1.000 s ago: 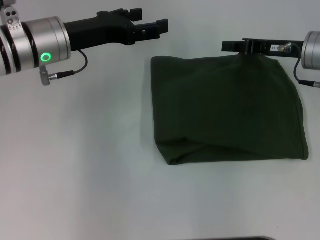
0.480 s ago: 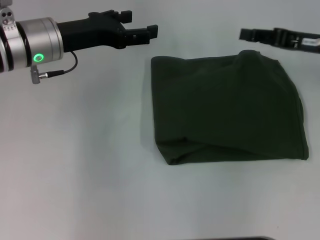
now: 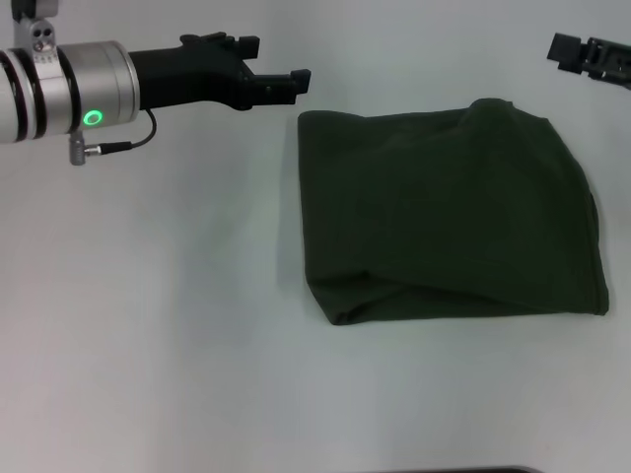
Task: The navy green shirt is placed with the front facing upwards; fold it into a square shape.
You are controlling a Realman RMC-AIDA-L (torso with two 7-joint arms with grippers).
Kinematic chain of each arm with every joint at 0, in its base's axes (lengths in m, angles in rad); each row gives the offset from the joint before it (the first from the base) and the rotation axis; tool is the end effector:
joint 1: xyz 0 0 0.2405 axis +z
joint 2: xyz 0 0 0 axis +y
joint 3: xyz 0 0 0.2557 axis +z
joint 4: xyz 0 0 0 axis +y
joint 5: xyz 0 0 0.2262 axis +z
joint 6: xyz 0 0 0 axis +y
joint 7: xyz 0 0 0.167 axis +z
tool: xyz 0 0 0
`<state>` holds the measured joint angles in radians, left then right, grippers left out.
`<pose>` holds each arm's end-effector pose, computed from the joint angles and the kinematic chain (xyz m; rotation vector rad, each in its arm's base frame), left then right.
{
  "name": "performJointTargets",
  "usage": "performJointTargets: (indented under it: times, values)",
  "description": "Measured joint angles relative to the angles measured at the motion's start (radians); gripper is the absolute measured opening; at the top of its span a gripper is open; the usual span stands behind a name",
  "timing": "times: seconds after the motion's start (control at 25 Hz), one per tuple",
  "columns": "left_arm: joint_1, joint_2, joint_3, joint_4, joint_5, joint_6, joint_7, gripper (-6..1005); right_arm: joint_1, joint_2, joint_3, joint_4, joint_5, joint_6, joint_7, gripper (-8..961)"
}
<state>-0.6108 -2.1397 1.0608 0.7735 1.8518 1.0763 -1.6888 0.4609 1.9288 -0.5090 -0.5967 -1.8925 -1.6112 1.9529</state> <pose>-0.2005 0.4208 -0.0584 -2.5576 -0.7317 -0.5529 0.3105 0.3519 0.0698 -2.2617 1.4263 1.0099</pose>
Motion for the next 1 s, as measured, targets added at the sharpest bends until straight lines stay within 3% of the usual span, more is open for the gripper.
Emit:
performJointTargets:
  times: [0.24,0.44,0.56,0.8,1.0]
  values:
    - [0.015,-0.008,0.009,0.000,0.011,-0.004,0.002,917,-0.011,0.019,-0.035,0.009,-0.003,-0.034,-0.041,786]
    - [0.032,-0.007,0.010,-0.001,0.012,0.023,0.002,917,-0.003,0.046,-0.046,0.010,-0.041,-0.019,-0.051,728]
    - [0.038,-0.015,0.013,-0.001,0.012,0.051,0.004,917,-0.003,0.050,-0.036,0.004,-0.036,-0.018,-0.048,516]
    - [0.042,-0.022,0.021,0.000,0.012,0.052,0.013,917,0.009,0.044,-0.030,0.012,-0.031,-0.010,-0.037,386]
    - [0.045,-0.019,0.012,0.004,0.012,0.048,0.014,917,0.035,0.062,-0.051,0.015,-0.039,0.020,-0.037,277]
